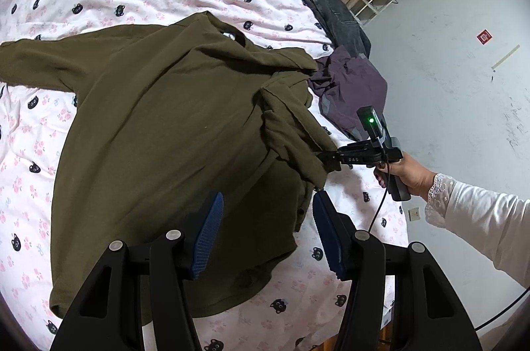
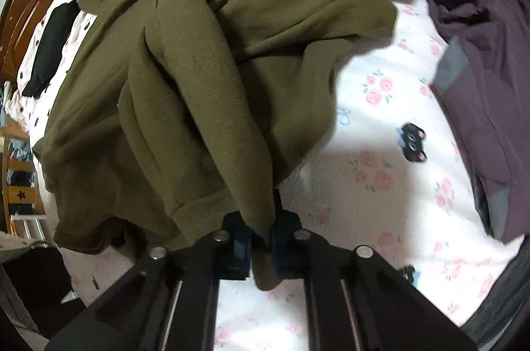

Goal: Fold clothes

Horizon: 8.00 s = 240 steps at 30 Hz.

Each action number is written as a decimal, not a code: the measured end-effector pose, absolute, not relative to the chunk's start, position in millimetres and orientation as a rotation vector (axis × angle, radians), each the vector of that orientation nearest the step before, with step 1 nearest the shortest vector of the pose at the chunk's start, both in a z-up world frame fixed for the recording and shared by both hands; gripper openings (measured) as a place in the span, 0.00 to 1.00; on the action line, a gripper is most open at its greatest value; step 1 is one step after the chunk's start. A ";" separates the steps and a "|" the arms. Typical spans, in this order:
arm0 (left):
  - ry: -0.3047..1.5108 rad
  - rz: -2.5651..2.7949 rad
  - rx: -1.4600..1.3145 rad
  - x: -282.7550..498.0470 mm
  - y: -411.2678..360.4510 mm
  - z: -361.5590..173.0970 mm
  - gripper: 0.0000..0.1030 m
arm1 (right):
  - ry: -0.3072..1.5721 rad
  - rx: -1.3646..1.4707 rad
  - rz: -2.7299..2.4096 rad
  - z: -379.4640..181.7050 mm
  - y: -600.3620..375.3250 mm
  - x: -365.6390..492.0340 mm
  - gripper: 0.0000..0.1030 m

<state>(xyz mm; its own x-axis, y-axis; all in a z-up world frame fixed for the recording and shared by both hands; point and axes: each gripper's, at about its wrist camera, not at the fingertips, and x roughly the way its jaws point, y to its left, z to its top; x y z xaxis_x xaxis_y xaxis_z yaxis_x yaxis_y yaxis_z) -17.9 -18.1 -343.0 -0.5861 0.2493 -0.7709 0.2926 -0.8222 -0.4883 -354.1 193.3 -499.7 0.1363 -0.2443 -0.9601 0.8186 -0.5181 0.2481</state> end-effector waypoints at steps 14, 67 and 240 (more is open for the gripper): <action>0.988 -2.725 1.469 -10.4 -17.7 -321.4 0.49 | 0.161 1.604 -1.902 -342.0 356.9 -333.9 0.07; 0.837 -2.601 1.607 -5.7 32.0 -345.4 0.50 | -0.360 1.633 -2.142 -416.4 433.1 -296.0 0.90; 0.843 -2.370 1.378 145.8 -154.5 -340.0 0.50 | 0.935 1.168 -1.633 -458.6 62.5 110.3 0.60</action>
